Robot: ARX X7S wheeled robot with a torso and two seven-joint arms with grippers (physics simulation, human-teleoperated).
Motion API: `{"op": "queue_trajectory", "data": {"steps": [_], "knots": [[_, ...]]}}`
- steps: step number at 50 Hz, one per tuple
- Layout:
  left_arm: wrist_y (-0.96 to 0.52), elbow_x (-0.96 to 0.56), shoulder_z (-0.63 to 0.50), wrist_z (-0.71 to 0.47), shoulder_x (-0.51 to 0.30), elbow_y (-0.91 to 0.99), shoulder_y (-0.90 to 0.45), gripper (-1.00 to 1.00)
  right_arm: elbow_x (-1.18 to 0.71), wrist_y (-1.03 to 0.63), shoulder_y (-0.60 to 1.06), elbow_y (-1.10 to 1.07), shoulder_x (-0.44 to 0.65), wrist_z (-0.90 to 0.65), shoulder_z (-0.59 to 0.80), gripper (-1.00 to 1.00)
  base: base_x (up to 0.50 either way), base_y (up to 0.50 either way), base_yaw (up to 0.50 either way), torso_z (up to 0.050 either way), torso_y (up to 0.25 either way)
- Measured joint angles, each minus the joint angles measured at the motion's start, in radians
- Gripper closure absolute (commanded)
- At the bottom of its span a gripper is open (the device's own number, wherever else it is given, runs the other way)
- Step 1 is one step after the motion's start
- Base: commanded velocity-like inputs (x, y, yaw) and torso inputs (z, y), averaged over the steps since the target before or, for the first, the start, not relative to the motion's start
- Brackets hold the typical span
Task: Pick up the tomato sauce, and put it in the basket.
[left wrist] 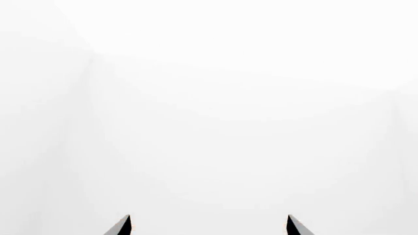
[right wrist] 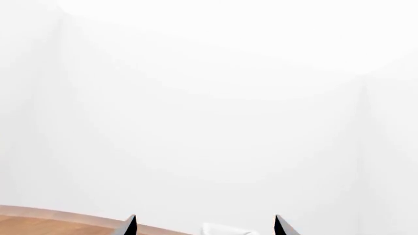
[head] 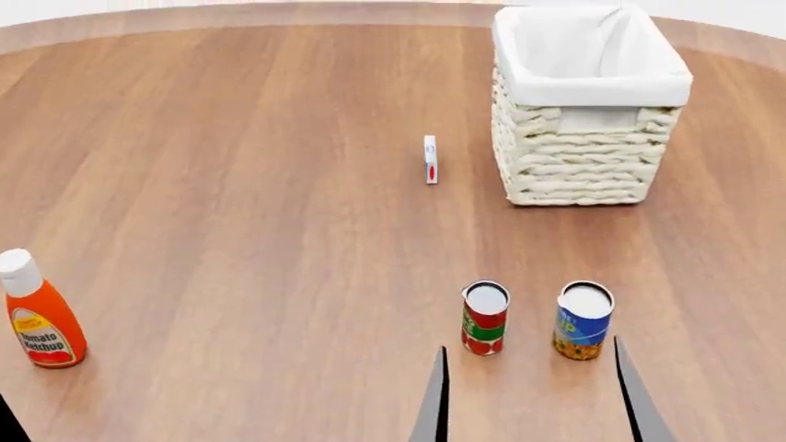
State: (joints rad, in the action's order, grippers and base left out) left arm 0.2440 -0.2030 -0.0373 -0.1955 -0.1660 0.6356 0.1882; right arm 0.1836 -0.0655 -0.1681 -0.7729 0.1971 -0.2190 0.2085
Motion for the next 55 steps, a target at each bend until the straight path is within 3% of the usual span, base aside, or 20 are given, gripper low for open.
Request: {"op": "queue_trajectory", "data": {"steps": [55], "knots": [[0.011, 0.011, -0.035, -0.046, -0.037, -0.015, 0.003, -1.0, -0.053, 0.014, 0.008, 0.034, 0.035, -0.03, 0.016, -1.0, 0.18, 0.0, 0.0, 0.0, 0.0]]}}
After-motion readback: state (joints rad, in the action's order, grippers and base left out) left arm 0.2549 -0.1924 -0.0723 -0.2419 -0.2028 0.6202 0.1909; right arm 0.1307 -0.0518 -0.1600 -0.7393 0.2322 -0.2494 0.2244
